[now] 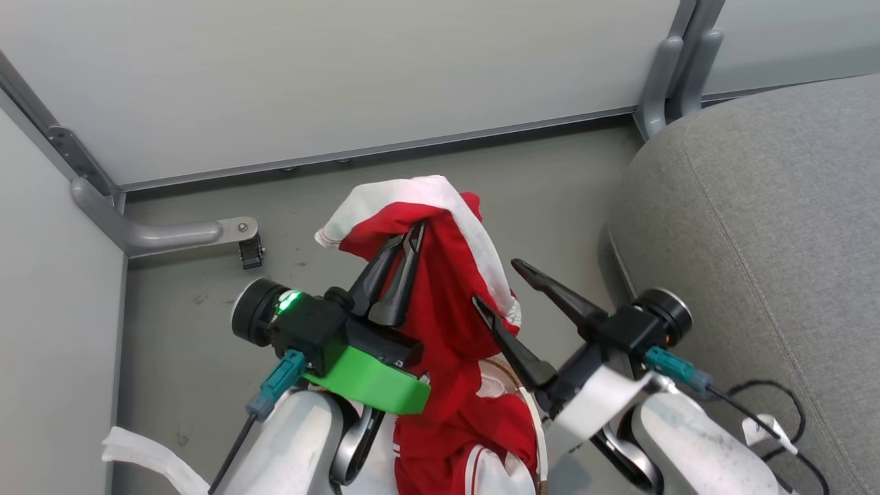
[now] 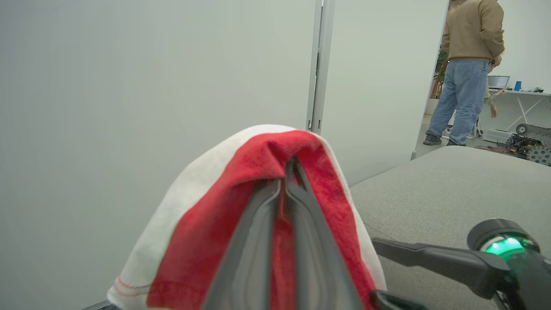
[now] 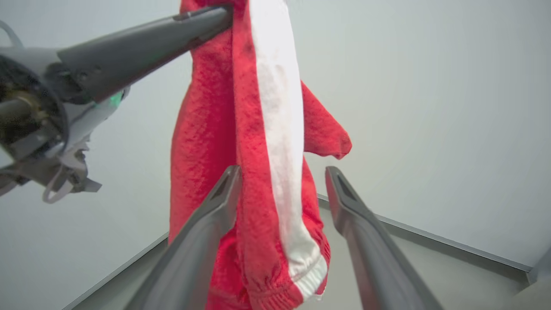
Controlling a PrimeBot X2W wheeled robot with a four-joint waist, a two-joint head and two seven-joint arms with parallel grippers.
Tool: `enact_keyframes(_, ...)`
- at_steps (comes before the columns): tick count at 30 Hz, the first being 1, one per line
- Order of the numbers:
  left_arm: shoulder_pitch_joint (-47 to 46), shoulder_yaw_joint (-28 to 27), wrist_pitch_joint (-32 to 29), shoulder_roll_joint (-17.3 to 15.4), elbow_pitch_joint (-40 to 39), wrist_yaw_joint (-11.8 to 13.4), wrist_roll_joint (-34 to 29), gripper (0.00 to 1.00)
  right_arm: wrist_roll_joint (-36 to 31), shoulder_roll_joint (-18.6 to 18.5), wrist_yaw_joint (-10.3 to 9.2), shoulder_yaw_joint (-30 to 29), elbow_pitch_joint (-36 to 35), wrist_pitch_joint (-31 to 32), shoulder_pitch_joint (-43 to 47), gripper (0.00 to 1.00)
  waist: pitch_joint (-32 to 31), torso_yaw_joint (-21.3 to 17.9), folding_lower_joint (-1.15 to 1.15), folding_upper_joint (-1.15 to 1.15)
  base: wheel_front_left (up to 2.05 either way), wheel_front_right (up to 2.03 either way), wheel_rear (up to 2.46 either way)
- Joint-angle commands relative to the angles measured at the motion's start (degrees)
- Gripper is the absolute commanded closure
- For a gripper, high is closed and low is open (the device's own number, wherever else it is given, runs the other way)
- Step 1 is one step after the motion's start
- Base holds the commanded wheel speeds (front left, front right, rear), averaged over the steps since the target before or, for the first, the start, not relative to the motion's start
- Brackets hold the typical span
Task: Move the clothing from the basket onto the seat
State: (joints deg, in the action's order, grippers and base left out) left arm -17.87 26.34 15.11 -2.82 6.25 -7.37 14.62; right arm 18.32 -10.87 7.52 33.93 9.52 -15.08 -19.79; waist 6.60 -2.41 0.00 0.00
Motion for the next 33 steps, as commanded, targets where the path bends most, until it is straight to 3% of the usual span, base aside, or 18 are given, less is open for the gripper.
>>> enact_keyframes(1, -0.74, 0.48, 0.06, -0.17, -0.31, 0.06, 0.71, 1.0, 0.4, -0.25, -0.06, 0.62, 0.74, -0.13, -1.58, 0.0, 0.13, 0.34, 0.0, 0.0, 0.0, 0.0, 0.0)
enact_keyframes(6, -0.98, 2.58, 0.07, -0.18, -0.79, 0.26, 1.57, 1.0, 1.9, 1.62, -0.06, 4.01, 5.53, -0.13, -6.51, 0.0, 0.49, 1.38, 0.0, 0.0, 0.0, 0.0, 0.0)
enact_keyframes(7, -1.01, 3.1, 0.06, -0.17, -0.82, 0.32, 1.84, 1.0, 2.25, 1.98, -0.06, 4.93, 6.9, -0.13, -7.41, 0.15, 0.58, 1.66, 0.0, 0.0, 0.0, 0.0, 0.0)
enact_keyframes(8, -1.11, 3.49, 0.07, -0.17, -0.93, 0.42, 1.98, 1.0, 2.41, 2.29, -0.06, 5.39, 7.65, -0.13, -8.24, 0.7, 0.7, 1.94, 0.0, 0.0, 0.0, 0.0, 0.0)
enact_keyframes(9, -1.13, 3.91, 0.06, -0.18, -0.82, 0.51, 2.13, 1.0, 2.92, 2.78, -0.06, 5.71, 8.54, -0.13, -8.93, 1.0, 0.78, 2.22, 0.0, 0.0, 0.0, 0.0, 0.0)
enact_keyframes(13, -0.94, 4.24, 0.06, -0.18, -0.6, 1.44, 2.37, 1.0, 3.79, 4.1, -0.06, 4.6, 8.67, -0.13, -8.99, 1.0, 1.06, 2.52, 0.0, 0.0, 0.0, 0.0, 0.0)
enact_keyframes(14, -0.82, 4.14, 0.06, -0.18, -0.63, 1.5, 2.42, 0.56, 3.64, 4.19, -0.06, 4.13, 8.33, -0.13, -8.56, 1.0, 1.16, 2.44, 0.0, 0.0, 0.0, 0.0, 0.0)
enact_keyframes(15, -0.55, 4.19, 0.06, -0.17, -0.24, 1.63, 2.44, 0.0, 3.5, 4.27, -0.06, 3.35, 7.82, -0.13, -7.82, 1.0, 1.28, 2.26, 0.0, 0.0, 0.0, 0.0, 0.0)
enact_keyframes(25, 0.57, 1.96, 0.06, -0.18, 2.1, 1.33, -0.28, 0.0, 1.36, 3.72, -0.06, -5.5, 1.39, -0.13, -1.52, 1.0, 2.18, -4.05, 0.0, 0.0, 0.0, 0.0, 0.0)
enact_keyframes(33, 2.06, -0.4, 0.06, -0.19, 3.61, 0.64, -2.06, 0.0, 0.94, 4.02, -0.06, -7.95, -0.99, -0.13, 1.3, 1.0, 1.95, -16.0, 0.0, 0.0, 0.0, 0.0, 0.0)
